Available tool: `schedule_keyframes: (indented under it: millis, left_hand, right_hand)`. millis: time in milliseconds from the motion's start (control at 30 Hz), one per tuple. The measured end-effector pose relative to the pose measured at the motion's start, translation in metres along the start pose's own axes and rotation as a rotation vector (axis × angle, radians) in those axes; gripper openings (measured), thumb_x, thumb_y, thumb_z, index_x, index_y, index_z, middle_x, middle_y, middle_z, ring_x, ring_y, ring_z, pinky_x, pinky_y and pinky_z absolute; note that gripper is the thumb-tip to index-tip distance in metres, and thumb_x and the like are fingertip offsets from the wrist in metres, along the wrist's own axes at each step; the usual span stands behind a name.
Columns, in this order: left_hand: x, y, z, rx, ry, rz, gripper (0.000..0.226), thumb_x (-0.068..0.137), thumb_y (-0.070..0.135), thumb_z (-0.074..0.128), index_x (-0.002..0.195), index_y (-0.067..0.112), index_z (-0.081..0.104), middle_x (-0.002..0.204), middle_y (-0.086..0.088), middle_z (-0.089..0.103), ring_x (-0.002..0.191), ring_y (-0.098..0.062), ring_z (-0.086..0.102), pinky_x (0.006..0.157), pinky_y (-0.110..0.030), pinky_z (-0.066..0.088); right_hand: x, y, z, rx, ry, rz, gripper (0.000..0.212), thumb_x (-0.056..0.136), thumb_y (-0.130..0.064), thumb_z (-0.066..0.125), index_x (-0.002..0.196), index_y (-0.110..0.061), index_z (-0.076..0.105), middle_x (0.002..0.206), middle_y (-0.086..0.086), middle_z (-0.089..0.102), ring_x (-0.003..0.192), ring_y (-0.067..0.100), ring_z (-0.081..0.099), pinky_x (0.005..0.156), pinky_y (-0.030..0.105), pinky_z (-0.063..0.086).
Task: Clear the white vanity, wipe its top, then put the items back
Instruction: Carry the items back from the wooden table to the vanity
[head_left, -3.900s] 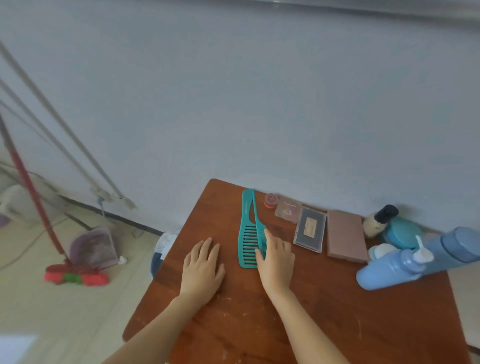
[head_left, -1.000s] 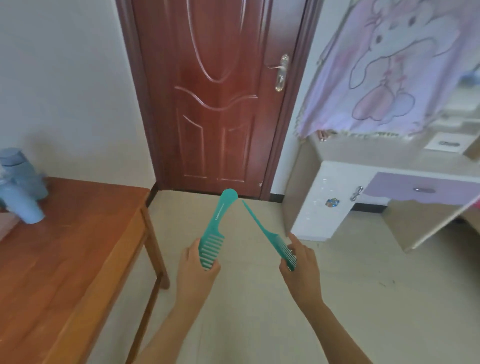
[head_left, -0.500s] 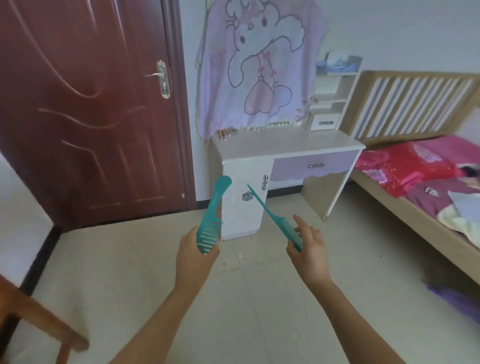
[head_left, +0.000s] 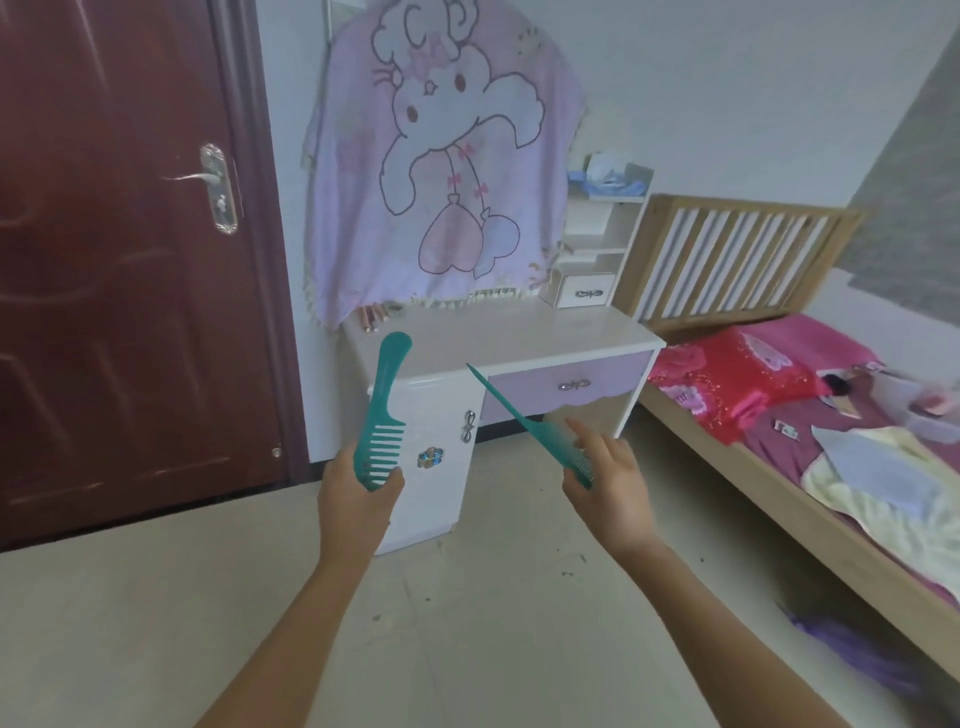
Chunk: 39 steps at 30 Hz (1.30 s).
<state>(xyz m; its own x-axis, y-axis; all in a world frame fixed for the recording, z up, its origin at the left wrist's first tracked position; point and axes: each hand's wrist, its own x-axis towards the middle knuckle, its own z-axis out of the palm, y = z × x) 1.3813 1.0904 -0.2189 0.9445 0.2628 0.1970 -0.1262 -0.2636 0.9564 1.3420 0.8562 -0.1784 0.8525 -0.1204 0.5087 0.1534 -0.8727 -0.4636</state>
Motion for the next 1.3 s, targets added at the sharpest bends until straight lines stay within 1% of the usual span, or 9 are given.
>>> schedule_keyframes:
  millis: [200,300,367,500,633,700,800,1133,1300]
  left_hand:
    - [0.073,-0.020,0.034,0.014,-0.050,-0.034,0.026,0.077,0.007,0.064,0.084,0.028,0.051,0.077,0.004,0.054,0.079,-0.026,0.053,0.063,-0.041,0.050]
    - [0.096,-0.036,0.051,0.095,-0.075,-0.051,0.020,0.077,0.005,0.063,0.088,0.017,0.052,0.075,-0.001,0.052,0.071,-0.024,0.052,0.049,-0.024,0.044]
    - [0.112,-0.046,0.068,0.097,-0.100,-0.061,0.017,0.076,0.004,0.063,0.087,0.012,0.054,0.075,-0.006,0.051,0.067,-0.025,0.052,0.036,-0.018,0.039]
    - [0.146,-0.060,0.104,0.151,-0.105,-0.098,0.019,0.077,0.006,0.063,0.093,0.010,0.056,0.083,-0.013,0.053,0.068,-0.022,0.050,0.036,-0.017,0.038]
    - [0.181,-0.059,0.148,0.195,-0.062,-0.105,0.012,0.078,0.005,0.061,0.083,0.012,0.053,0.078,-0.011,0.053,0.059,-0.019,0.048,0.038,-0.013,0.040]
    - [0.202,-0.062,0.173,0.228,-0.034,-0.119,0.015,0.077,0.009,0.063,0.083,0.017,0.052,0.080,-0.011,0.055,0.063,-0.023,0.053,0.052,-0.027,0.052]
    - [0.225,-0.063,0.205,0.285,-0.020,-0.169,0.017,0.075,0.015,0.064,0.088,0.020,0.052,0.082,-0.010,0.055,0.068,-0.026,0.057,0.062,-0.045,0.054]
    - [0.259,-0.089,0.275,0.312,0.035,-0.304,0.021,0.076,0.007,0.065,0.092,0.015,0.054,0.079,-0.007,0.055,0.067,-0.022,0.055,0.058,-0.040,0.053]
    - [0.315,-0.112,0.285,0.359,0.044,-0.323,0.019,0.074,0.009,0.066,0.087,0.014,0.054,0.077,-0.008,0.057,0.069,-0.026,0.057,0.058,-0.039,0.051]
  right_hand:
    - [0.051,0.029,0.045,-0.052,-0.101,-0.014,0.059,0.073,0.006,0.063,0.128,-0.012,0.051,0.103,0.016,0.062,0.098,0.036,0.053,0.074,0.039,0.046]
    - [0.058,0.052,0.065,-0.153,-0.179,-0.068,0.071,0.054,0.006,0.076,0.116,-0.017,0.049,0.080,0.009,0.066,0.071,0.031,0.062,0.055,0.029,0.050]
    - [0.070,0.069,0.071,-0.118,-0.189,0.001,0.076,0.049,0.009,0.078,0.114,-0.019,0.051,0.076,0.008,0.065,0.066,0.030,0.063,0.055,0.025,0.047]
    - [0.115,0.112,0.091,-0.088,-0.224,0.106,0.057,0.068,0.008,0.066,0.122,-0.010,0.058,0.091,0.018,0.064,0.088,0.040,0.059,0.070,0.037,0.049]
    - [0.172,0.143,0.117,-0.051,-0.253,0.026,0.055,0.081,0.001,0.058,0.133,-0.013,0.046,0.109,0.014,0.058,0.103,0.034,0.052,0.073,0.029,0.041]
    - [0.202,0.161,0.130,0.011,-0.294,0.030,0.057,0.085,-0.002,0.054,0.137,-0.017,0.039,0.115,0.013,0.054,0.108,0.029,0.048,0.081,0.031,0.041]
    - [0.233,0.186,0.145,0.069,-0.327,0.038,0.058,0.085,-0.004,0.054,0.138,-0.020,0.037,0.113,0.011,0.056,0.106,0.026,0.047,0.081,0.027,0.039]
    - [0.297,0.240,0.205,0.219,-0.517,0.105,0.056,0.087,-0.009,0.055,0.137,-0.021,0.036,0.100,-0.004,0.048,0.094,0.011,0.037,0.080,0.019,0.033]
    - [0.337,0.238,0.241,0.260,-0.556,0.102,0.053,0.086,-0.008,0.055,0.135,-0.021,0.039,0.107,0.002,0.055,0.095,0.010,0.038,0.079,0.016,0.032]
